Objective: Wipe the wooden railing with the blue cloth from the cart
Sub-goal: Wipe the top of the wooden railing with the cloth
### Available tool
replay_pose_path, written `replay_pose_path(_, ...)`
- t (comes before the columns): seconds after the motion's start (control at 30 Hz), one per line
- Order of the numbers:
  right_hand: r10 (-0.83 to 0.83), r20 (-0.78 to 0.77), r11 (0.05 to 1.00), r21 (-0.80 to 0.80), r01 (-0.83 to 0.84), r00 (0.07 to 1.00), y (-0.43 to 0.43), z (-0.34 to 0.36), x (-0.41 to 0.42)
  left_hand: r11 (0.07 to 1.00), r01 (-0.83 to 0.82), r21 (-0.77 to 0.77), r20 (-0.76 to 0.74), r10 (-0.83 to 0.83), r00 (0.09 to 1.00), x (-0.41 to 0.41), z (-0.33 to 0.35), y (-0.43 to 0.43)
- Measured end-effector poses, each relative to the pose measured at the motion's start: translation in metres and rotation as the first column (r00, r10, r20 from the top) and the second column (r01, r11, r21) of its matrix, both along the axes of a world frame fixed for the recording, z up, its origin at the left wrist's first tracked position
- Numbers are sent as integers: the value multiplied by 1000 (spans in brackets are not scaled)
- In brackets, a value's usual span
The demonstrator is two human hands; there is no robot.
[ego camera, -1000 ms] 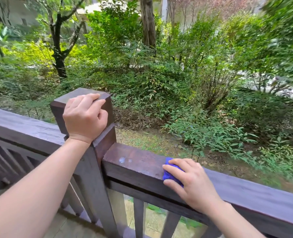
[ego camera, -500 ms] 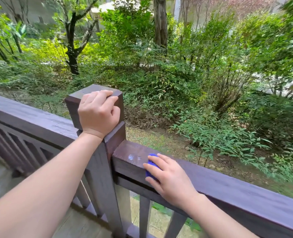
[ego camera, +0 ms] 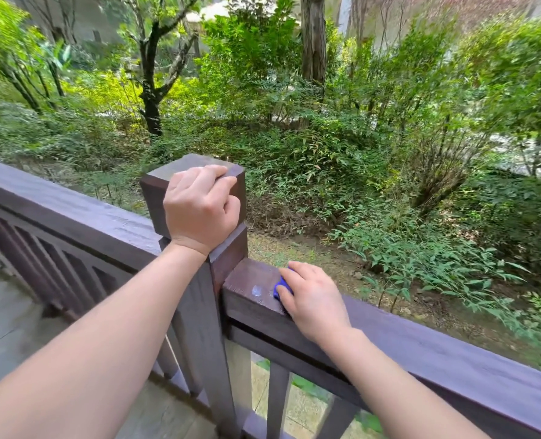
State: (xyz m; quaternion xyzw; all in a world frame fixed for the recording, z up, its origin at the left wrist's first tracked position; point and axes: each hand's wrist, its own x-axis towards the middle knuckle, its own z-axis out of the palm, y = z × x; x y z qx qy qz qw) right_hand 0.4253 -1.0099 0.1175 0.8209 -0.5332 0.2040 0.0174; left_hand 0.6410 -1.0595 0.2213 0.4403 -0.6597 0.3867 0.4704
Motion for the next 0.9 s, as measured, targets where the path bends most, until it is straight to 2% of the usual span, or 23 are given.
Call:
replay_pose_path(0.13, 197, -45, 979, -42, -199, 979, 20, -10, 9, 1000, -5, 2, 3, 5, 1000, 1, 0, 0)
replay_pose_path(0.17, 196, -56, 979, -43, -198, 979, 15, -6, 2, 1000, -7, 5, 4, 7, 1000, 1, 0, -1)
replay_pose_path(0.3, -47, -2, 998, 45, 47, 999, -13, 6, -4, 1000, -9, 11, 5, 9, 1000, 1, 1, -1)
replay_pose_path(0.33, -26, -19, 1000, 6, 27, 999, -8, 5, 2, 1000, -8, 7, 5, 8, 1000, 1, 0, -2)
replay_pose_path(0.43, 222, -57, 973, -50, -225, 973, 22, -13, 10, 1000, -4, -5, 1, 4, 1000, 3, -2, -5)
replay_pose_path(0.47, 257, -92, 963, -61, -263, 962, 19, -13, 8, 1000, -6, -10, 0, 6, 1000, 3, -2, -5)
replay_pose_path(0.5, 240, -102, 968, -46, -246, 965, 10, -8, 7, 1000, -5, -12, 0, 5, 1000, 3, -2, -5)
replay_pose_path(0.6, -1, -65, 999, 41, 4, 998, -19, 6, 16, 1000, 7, -5, 2, -7, 1000, 2, -1, -3)
replay_pose_path(0.63, -30, -63, 999, 21, 31, 998, -17, 4, 23, 1000, 3, -6, 1, -3, 1000, 2, -1, -3)
replay_pose_path(0.67, -10, -59, 1000, 6, 11, 998, -10, 2, 28, 1000, 1, -9, 1, -1, 1000, 2, 0, -3)
replay_pose_path(0.8, 299, -75, 951, -63, -304, 951, 27, -17, 23, 1000, 0, -7, 8, 0, 1000, 4, -2, -5)
replay_pose_path(0.83, 296, -65, 952, -64, -300, 953, 19, -14, 22, 1000, 0, -6, 8, 0, 1000, 4, -1, -5)
replay_pose_path(0.9, 148, 17, 989, -33, -147, 989, -3, 0, 25, 1000, -4, 5, 15, 3, 1000, 3, 0, -3)
